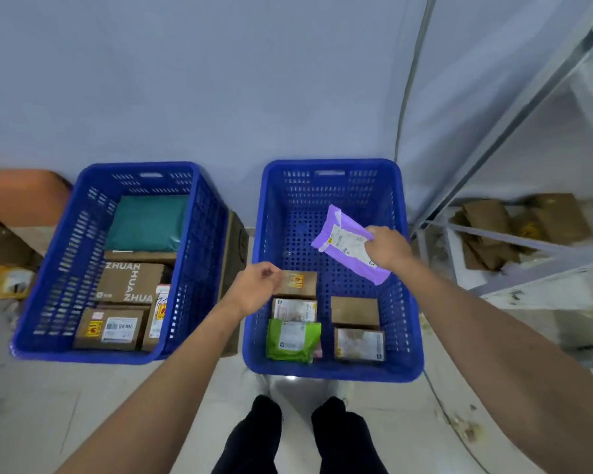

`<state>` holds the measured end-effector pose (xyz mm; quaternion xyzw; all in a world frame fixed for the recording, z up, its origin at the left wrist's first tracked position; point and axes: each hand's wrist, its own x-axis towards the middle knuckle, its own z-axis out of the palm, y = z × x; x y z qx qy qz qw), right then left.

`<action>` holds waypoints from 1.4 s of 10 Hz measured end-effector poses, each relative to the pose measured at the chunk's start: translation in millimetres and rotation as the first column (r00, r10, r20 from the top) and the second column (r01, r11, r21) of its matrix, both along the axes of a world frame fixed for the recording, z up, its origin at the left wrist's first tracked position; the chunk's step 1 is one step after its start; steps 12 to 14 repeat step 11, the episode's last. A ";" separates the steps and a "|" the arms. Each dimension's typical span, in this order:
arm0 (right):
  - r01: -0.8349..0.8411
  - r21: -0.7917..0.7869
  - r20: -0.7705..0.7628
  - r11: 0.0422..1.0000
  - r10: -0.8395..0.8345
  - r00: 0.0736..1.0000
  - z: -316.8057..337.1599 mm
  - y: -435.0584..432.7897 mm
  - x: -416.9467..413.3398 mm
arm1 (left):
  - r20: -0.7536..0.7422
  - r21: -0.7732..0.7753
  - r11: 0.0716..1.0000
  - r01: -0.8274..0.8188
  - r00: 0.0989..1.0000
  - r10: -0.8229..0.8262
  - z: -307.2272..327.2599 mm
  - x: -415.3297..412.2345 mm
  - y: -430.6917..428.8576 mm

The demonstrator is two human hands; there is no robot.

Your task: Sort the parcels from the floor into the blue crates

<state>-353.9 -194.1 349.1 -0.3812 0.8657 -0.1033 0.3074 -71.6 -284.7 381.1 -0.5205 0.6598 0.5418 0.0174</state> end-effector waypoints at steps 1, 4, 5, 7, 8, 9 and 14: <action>-0.121 0.104 -0.081 0.987 0.129 0.988 -34.9 -17.6 -15.2 | -0.003 0.004 1.000 -0.012 1.000 0.012 -26.6 -19.0 -18.3; -0.331 0.368 -0.110 0.869 0.394 0.912 -175.3 -52.9 -33.5 | 0.071 0.041 0.979 0.201 0.976 -0.204 -157.9 -80.4 -59.5; -0.343 0.395 -0.091 0.852 0.408 0.908 -223.7 -67.1 -39.1 | 0.075 0.056 0.973 0.222 0.971 -0.226 -204.6 -88.2 -68.3; -0.362 0.559 0.088 0.746 0.381 0.921 -304.9 -91.3 -42.7 | 0.021 -0.028 0.994 0.103 0.994 -0.103 -259.9 -84.1 -84.4; -0.363 0.607 0.104 0.707 0.382 0.918 -328.6 -96.3 -36.6 | 0.041 -0.008 0.991 0.134 0.990 -0.133 -272.0 -71.6 -80.8; -0.334 0.602 0.009 0.726 0.412 0.911 -342.2 -92.9 -30.8 | 0.100 -0.017 0.985 0.173 0.980 -0.171 -279.5 -65.8 -80.6; -0.225 0.294 -0.196 0.929 0.289 0.937 -330.3 -73.7 -39.8 | 0.164 -0.039 0.973 0.226 0.962 -0.217 -264.0 -70.8 -84.3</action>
